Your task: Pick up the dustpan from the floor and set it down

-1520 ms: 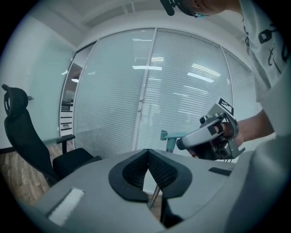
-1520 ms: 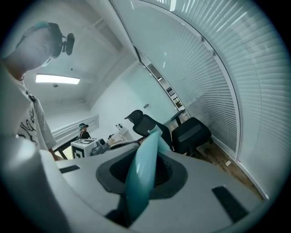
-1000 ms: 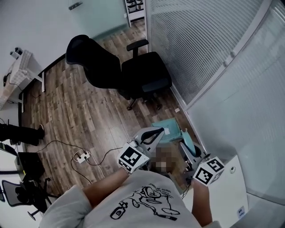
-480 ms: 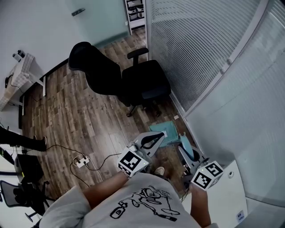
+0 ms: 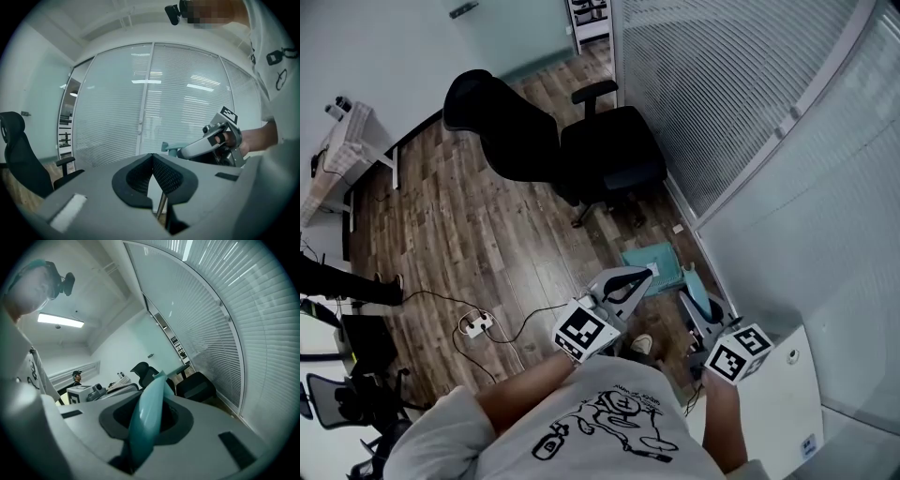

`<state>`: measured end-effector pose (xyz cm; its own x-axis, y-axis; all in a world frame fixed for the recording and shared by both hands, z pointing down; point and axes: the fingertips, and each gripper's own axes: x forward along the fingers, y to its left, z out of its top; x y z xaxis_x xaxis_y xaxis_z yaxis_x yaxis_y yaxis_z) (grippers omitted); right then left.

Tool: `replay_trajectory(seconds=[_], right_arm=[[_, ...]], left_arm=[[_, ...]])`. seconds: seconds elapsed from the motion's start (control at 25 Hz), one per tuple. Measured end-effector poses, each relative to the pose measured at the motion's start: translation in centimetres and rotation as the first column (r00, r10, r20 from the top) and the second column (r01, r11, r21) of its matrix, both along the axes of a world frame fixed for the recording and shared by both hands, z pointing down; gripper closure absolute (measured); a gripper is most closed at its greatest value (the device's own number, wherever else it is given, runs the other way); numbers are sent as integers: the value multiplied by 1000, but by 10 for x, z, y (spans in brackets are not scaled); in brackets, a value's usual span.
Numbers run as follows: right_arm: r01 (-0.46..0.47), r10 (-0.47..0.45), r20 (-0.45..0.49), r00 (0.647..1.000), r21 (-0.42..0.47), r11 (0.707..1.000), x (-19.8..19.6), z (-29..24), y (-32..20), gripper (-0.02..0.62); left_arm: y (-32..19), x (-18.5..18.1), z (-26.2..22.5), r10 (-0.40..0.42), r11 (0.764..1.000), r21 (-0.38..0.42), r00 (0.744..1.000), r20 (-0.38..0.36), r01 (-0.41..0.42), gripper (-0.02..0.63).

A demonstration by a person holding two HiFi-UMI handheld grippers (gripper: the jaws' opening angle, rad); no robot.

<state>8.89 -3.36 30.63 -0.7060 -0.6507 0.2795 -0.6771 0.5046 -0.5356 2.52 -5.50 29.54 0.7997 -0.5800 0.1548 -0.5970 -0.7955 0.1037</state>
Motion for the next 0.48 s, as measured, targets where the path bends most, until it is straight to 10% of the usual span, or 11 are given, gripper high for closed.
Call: replay_trajectory(seconds=[0.48], right_arm=[[-25, 25, -1, 1000, -63, 998, 6, 72, -15, 546]], left_arm=[[-17, 5, 73, 9, 996, -84, 999, 44, -5, 612]])
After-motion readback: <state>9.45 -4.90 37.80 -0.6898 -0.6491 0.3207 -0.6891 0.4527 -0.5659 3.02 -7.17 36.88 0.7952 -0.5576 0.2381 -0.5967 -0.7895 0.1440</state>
